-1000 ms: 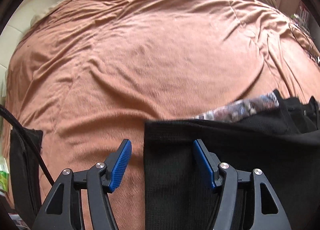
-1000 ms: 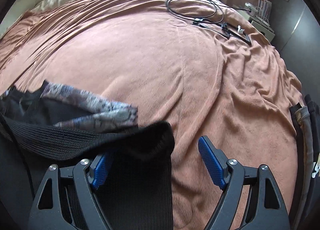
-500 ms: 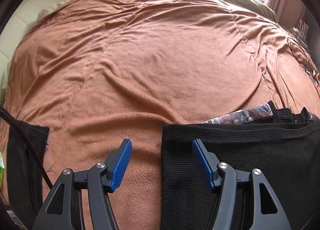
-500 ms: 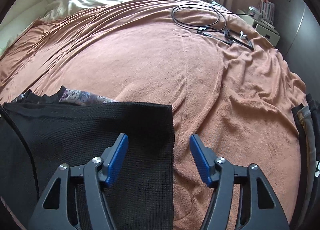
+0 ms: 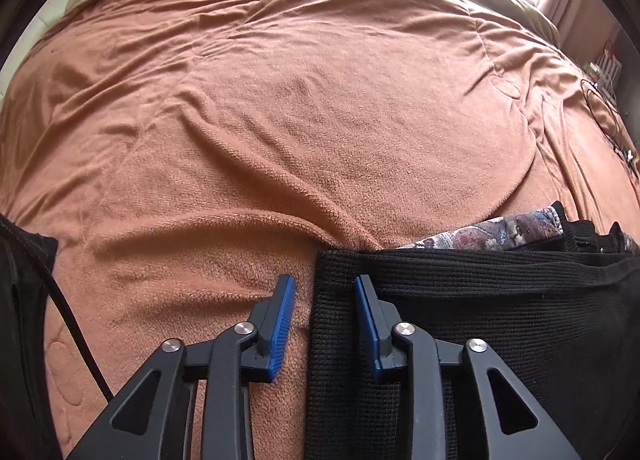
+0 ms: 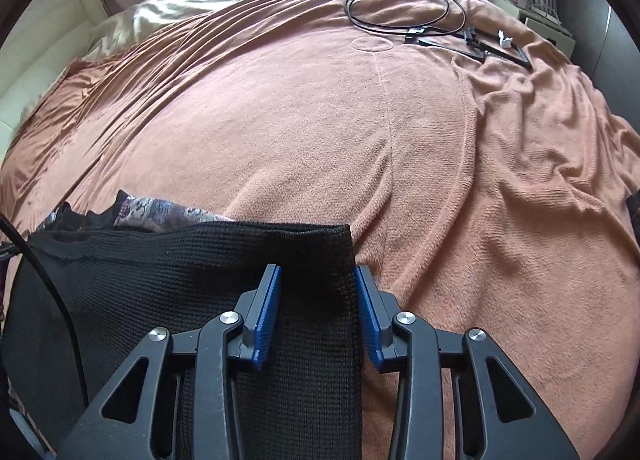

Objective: Fold small clothes

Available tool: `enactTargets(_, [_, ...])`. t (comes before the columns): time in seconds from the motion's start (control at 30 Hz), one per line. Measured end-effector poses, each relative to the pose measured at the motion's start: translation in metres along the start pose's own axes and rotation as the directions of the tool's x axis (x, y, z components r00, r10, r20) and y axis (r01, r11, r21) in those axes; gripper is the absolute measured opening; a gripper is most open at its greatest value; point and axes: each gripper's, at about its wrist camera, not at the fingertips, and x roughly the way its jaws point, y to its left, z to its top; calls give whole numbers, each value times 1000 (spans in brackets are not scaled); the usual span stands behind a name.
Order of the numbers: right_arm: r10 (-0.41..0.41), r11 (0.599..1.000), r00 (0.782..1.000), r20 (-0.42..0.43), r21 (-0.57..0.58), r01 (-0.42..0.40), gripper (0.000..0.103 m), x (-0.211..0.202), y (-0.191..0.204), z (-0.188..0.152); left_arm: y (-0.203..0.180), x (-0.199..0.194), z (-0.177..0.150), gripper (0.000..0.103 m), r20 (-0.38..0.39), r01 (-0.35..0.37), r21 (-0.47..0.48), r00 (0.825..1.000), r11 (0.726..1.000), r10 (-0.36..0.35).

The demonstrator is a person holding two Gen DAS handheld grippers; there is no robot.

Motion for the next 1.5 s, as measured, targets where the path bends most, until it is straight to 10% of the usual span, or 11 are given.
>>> enactTargets(0.23, [42, 999, 998, 37, 24, -43, 5, -8, -4, 3, -2, -13, 0, 9, 29, -22, -12, 999, 1000, 22])
enactTargets(0.63, [19, 1000, 985, 174, 5, -20, 4, -61, -2, 3, -1, -71, 25, 8, 185, -26, -24, 982, 999, 30])
enactTargets(1.3, [-112, 993, 992, 66, -14, 113, 5, 11, 15, 34, -16, 14, 54, 10, 75, -97, -12, 992, 995, 98])
enactTargets(1.4, [-128, 992, 991, 38, -19, 129, 14, 14, 21, 35, -13, 13, 53, 18, 39, -103, -33, 994, 994, 104])
enactTargets(1.5, [-109, 993, 993, 53, -34, 111, 56, -1, 28, 33, -9, -4, 46, 40, 61, -88, -52, 994, 995, 91])
